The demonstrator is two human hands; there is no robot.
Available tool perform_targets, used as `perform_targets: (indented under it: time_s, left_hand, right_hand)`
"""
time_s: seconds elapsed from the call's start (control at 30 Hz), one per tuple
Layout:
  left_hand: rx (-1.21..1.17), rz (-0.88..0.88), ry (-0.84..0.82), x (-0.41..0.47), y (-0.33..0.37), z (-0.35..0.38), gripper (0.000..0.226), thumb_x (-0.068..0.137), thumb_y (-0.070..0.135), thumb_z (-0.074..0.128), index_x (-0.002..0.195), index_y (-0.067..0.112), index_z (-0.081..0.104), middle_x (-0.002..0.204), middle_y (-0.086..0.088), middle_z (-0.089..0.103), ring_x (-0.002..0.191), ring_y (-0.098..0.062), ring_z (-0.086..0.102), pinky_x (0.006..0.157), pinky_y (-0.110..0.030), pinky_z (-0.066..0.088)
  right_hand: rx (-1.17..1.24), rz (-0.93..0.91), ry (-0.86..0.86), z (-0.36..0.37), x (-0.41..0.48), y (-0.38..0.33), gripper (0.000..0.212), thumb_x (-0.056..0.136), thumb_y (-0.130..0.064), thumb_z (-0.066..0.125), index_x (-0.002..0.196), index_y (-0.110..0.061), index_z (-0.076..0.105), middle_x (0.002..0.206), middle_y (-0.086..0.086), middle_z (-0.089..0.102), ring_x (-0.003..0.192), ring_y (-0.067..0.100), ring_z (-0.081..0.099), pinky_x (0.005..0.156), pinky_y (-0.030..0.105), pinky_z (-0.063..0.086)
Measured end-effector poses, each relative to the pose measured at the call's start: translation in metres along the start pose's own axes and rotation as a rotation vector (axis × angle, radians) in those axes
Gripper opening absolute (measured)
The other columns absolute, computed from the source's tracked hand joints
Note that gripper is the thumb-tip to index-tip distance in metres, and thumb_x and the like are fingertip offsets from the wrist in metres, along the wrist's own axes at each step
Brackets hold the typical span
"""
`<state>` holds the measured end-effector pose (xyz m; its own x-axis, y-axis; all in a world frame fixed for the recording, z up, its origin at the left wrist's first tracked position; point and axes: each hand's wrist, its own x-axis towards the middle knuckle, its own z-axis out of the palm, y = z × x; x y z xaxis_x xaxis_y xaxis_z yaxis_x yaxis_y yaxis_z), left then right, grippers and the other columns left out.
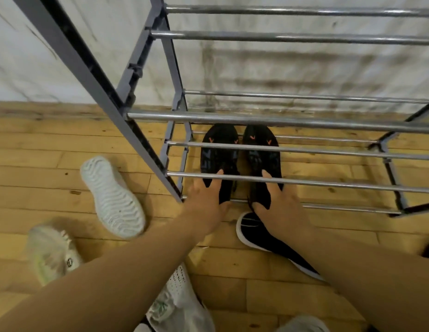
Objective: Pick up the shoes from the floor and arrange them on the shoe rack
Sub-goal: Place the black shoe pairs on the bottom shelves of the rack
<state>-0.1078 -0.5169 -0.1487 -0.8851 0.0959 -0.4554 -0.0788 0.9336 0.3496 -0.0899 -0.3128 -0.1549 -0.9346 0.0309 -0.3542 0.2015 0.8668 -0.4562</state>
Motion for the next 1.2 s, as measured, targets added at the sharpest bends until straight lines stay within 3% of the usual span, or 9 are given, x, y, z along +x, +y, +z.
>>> perform_targets:
  time_s: [0.17,0.33,0.5,0.63,0.77,0.93,1.03,1.13,1.2]
  left_hand:
    - [-0.045,-0.106,0.174,-0.002,0.002,0.011,0.085,0.102,0.048,0.053,0.163,0.023,-0.001,0.159,-0.022,0.02,0.149,-0.04,0.021,0.117,-0.05,0.034]
    - [-0.203,-0.104,0.265,-0.007,-0.019,0.011,0.079,0.102,0.042,0.057,0.163,0.027,0.009,0.164,-0.016,0.014,0.151,-0.038,0.024,0.118,-0.049,0.035]
    - [-0.174,0.012,0.294,-0.022,-0.033,0.015,0.073,0.1,0.025,0.059,0.16,0.028,0.017,0.166,-0.009,0.016,0.152,-0.034,0.022,0.12,-0.049,0.032]
    - [-0.144,-0.005,0.3,-0.043,-0.035,0.02,0.074,0.102,0.036,0.053,0.163,0.029,0.01,0.169,-0.01,0.014,0.153,-0.032,0.018,0.119,-0.047,0.031]
    - [-0.106,0.014,0.335,-0.069,-0.034,0.027,0.081,0.096,0.044,0.06,0.162,0.027,0.016,0.161,-0.009,0.027,0.146,-0.028,0.03,0.115,-0.045,0.037]
    - [-0.161,0.169,0.145,-0.087,-0.029,0.043,0.081,0.098,0.046,0.058,0.162,0.032,0.01,0.159,-0.002,0.022,0.144,-0.023,0.028,0.114,-0.034,0.03]
    - [-0.148,0.247,-0.017,-0.087,-0.02,0.052,0.086,0.097,0.051,0.059,0.161,0.041,0.003,0.16,0.005,0.02,0.145,-0.019,0.028,0.115,-0.031,0.031]
    - [-0.119,0.309,-0.082,-0.084,-0.011,0.06,0.091,0.093,0.055,0.062,0.16,0.043,0.003,0.163,0.006,0.019,0.147,-0.019,0.027,0.118,-0.035,0.033]
    - [-0.092,0.327,-0.118,-0.082,-0.006,0.059,0.093,0.091,0.059,0.062,0.16,0.044,0.002,0.165,0.005,0.016,0.15,-0.02,0.022,0.12,-0.036,0.029]
  right_hand:
    - [0.117,-0.06,0.001,0.007,0.001,-0.018,0.084,0.097,-0.055,0.056,0.159,-0.048,0.001,0.164,0.013,0.022,0.148,0.035,0.03,0.115,0.049,0.04]
    - [0.172,-0.105,-0.063,0.022,0.003,-0.051,0.085,0.097,-0.052,0.059,0.161,-0.043,0.005,0.166,0.012,0.015,0.148,0.034,0.029,0.112,0.044,0.04]
    - [0.157,-0.13,-0.082,0.022,0.003,-0.048,0.084,0.096,-0.048,0.06,0.161,-0.042,0.008,0.162,0.012,0.023,0.145,0.032,0.031,0.112,0.043,0.038]
    - [0.158,-0.223,-0.144,0.015,0.0,-0.045,0.092,0.093,-0.038,0.064,0.162,-0.042,0.003,0.164,0.005,0.021,0.145,0.028,0.034,0.109,0.037,0.04]
    - [0.136,-0.291,-0.193,-0.007,-0.019,-0.023,0.096,0.092,-0.035,0.068,0.161,-0.04,0.001,0.167,-0.008,0.018,0.147,0.017,0.033,0.11,0.031,0.04]
    - [-0.156,-0.274,-0.23,-0.03,-0.061,0.049,0.097,0.085,-0.046,0.073,0.159,-0.039,0.011,0.162,-0.009,0.025,0.146,0.015,0.03,0.118,0.034,0.033]
    - [-0.312,-0.226,-0.232,-0.03,-0.077,0.094,0.097,0.082,-0.068,0.057,0.159,-0.04,0.005,0.158,0.002,0.034,0.139,0.027,0.042,0.111,0.043,0.042]
    - [-0.391,-0.149,-0.298,-0.033,-0.085,0.109,0.099,0.083,-0.079,0.043,0.16,-0.043,-0.007,0.167,-0.002,0.015,0.145,0.026,0.031,0.114,0.042,0.037]
    - [-0.376,-0.099,-0.319,-0.036,-0.084,0.109,0.106,0.078,-0.08,0.045,0.161,-0.041,-0.009,0.165,-0.002,0.019,0.143,0.026,0.032,0.112,0.041,0.039]
